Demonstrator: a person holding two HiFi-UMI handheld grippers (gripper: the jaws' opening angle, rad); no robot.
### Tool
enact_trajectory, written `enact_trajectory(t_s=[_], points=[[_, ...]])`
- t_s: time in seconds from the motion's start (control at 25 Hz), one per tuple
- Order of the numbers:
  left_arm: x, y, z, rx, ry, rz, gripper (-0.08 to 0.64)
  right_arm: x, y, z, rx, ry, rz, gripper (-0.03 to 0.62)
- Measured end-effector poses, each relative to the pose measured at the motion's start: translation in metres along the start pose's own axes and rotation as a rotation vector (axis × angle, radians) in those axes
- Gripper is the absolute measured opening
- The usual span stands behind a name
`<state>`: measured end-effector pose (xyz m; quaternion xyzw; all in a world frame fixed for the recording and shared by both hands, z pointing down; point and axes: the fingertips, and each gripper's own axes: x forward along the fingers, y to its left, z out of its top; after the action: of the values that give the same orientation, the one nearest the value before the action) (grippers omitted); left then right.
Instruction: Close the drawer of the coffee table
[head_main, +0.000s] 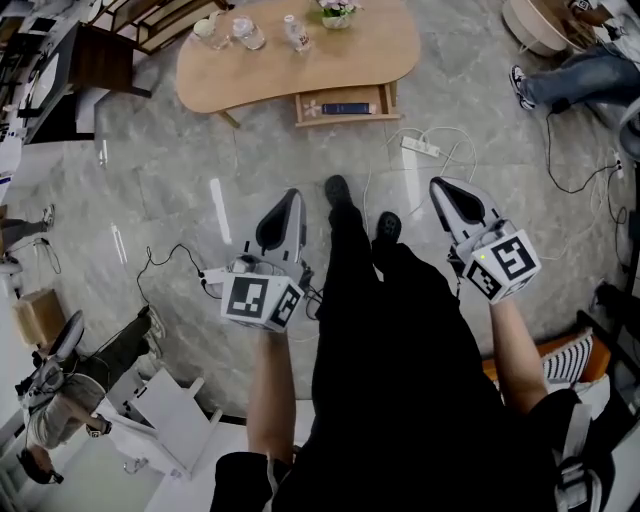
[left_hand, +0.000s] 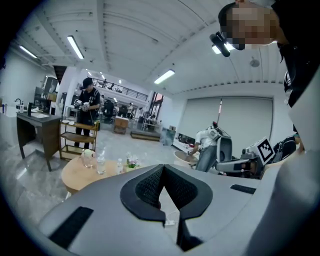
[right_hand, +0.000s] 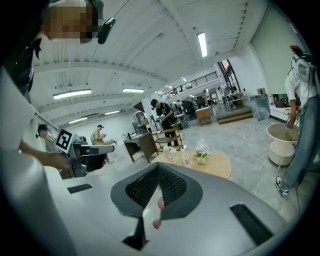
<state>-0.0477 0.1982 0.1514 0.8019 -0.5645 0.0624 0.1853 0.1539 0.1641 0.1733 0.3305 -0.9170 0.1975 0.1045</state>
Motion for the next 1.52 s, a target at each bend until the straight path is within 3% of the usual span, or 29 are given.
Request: enact_trajectory(t_s=[0.36,0.72,1.04,1.52], points=[[0.069,0.092,-0.028,0.024,0.095,-0.042,0.012,0.086,-0.032,-0.027,-0.056,0.15,-0.139,0.012],[0.152,0.18,-0.094,0.087,0.194,-0.069,0.012,0.17,-0.095,-0.08,-0.123,0.261,-0.274,0.012],[0.219,0.223,-0.196,0.058,0.306,-0.028,0.014,0.215,-0.174,-0.164,-0.111,0.37,-0.323,0.014],[0.281,0.29,-0.344,0.066,0.424,0.082,0.018,0.277,-0.262,-0.305,-0.208,0.454,-0.324,0.015]])
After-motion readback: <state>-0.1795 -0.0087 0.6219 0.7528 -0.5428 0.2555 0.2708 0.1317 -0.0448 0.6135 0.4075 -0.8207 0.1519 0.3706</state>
